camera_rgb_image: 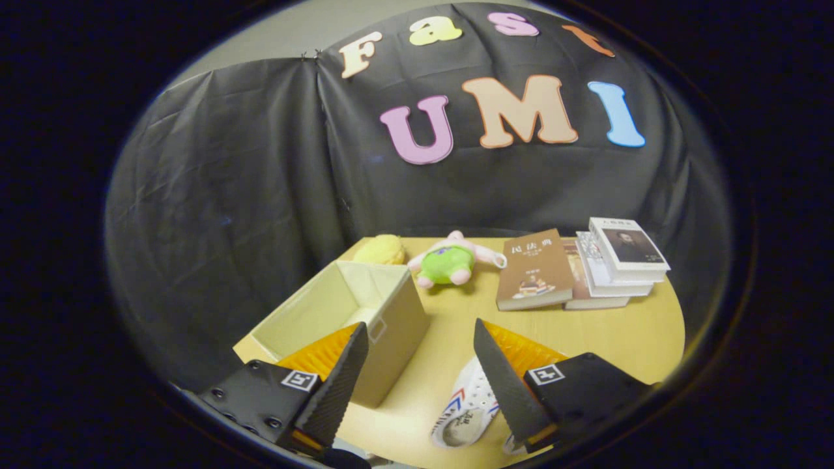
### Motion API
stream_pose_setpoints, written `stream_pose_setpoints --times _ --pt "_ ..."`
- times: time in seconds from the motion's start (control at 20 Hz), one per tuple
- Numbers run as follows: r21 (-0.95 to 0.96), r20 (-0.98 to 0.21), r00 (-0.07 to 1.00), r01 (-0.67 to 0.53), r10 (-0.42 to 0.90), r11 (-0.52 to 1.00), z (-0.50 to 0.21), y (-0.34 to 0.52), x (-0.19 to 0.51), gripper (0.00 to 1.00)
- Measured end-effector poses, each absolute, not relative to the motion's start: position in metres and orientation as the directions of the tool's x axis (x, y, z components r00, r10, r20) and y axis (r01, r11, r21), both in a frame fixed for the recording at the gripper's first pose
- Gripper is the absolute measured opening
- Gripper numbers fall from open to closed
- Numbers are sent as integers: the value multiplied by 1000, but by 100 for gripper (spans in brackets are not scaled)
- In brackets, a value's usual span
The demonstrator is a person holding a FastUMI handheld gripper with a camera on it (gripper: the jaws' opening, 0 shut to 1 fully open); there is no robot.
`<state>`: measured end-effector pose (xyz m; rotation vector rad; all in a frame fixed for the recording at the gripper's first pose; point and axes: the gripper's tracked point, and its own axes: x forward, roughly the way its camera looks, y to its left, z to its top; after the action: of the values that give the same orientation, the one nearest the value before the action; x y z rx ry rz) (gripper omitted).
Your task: Open the storage box then place both shoes into the box .Put the left shoe in first, then the right shoe, with the right side of both shoes facing outward in a uniform manner.
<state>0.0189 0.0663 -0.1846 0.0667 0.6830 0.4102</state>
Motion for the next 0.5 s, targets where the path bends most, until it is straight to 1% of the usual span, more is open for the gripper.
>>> stream_pose_setpoints --times 0.2,0.5 --pt "181 -658 655 -343 373 922 -216 44 6 100" --pt "163 -759 551 -353 345 921 -275 18 -17 99"
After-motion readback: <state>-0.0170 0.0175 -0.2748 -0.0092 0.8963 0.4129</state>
